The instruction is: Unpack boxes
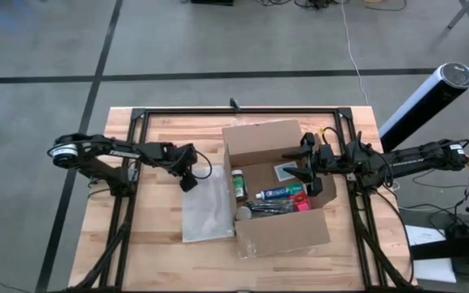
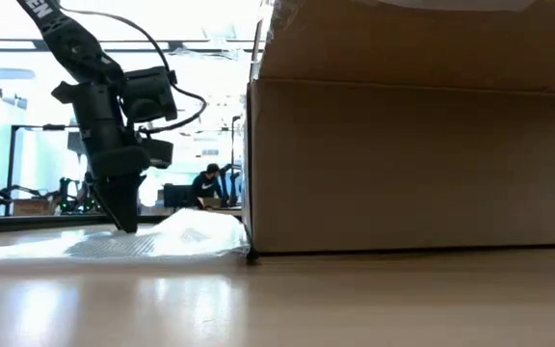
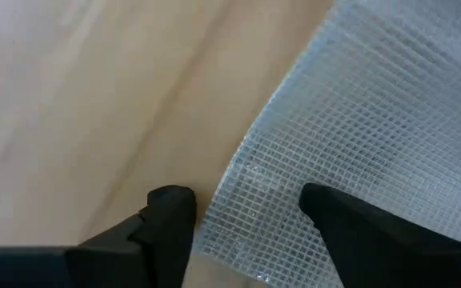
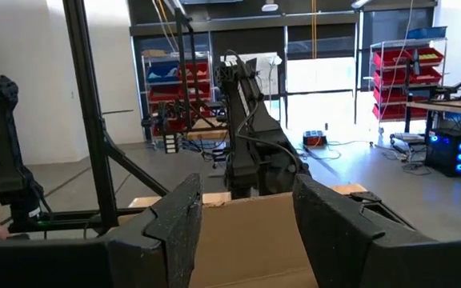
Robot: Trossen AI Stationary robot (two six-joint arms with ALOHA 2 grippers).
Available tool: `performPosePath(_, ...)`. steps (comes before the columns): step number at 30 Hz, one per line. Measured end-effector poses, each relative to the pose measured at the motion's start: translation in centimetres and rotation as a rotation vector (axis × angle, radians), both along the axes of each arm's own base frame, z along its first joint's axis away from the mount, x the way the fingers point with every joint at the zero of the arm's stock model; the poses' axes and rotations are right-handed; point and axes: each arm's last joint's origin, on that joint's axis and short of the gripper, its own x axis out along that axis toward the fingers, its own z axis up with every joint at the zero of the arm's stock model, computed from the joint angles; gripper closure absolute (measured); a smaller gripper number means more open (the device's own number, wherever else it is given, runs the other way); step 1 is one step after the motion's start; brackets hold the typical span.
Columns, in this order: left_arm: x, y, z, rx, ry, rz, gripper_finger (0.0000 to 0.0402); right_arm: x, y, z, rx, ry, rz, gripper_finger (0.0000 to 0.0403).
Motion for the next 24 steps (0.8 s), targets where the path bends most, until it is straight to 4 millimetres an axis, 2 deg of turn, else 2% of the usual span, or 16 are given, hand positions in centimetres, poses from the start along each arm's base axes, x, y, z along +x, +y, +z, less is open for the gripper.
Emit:
performPosePath(4, 0.1, -0.2, 0.3, -0.045, -0.047, -0.024, 0.0231, 0.0, 0.0, 0.0, 0.0, 0.0, 0.0, 0.0231)
performPosePath(10, 0.8, -0.3, 0.4, -0.102, -0.146, -0.083, 0.0364, 0.0, 0.0, 0.0, 0.001, 0.0, 0.0, 0.0229)
performPosePath(12, 0.9, -0.3, 0.5, -0.111, -0.169, -0.098, 0.0391, 0.0, 0.0, 0.0, 0.001, 0.0, 0.0, 0.0228)
performPosePath(20, 1.3, -0.4, 0.7, -0.112, -0.22, -0.148, 0.0401, 0.0, 0.0, 0.0, 0.001, 0.0, 0.0, 0.0233)
performPosePath(24, 1.7, -0.3, 1.0, -0.088, -0.265, -0.189, 0.0384, 0.0, 0.0, 0.0, 0.008, 0.0, 0.002, 0.0231)
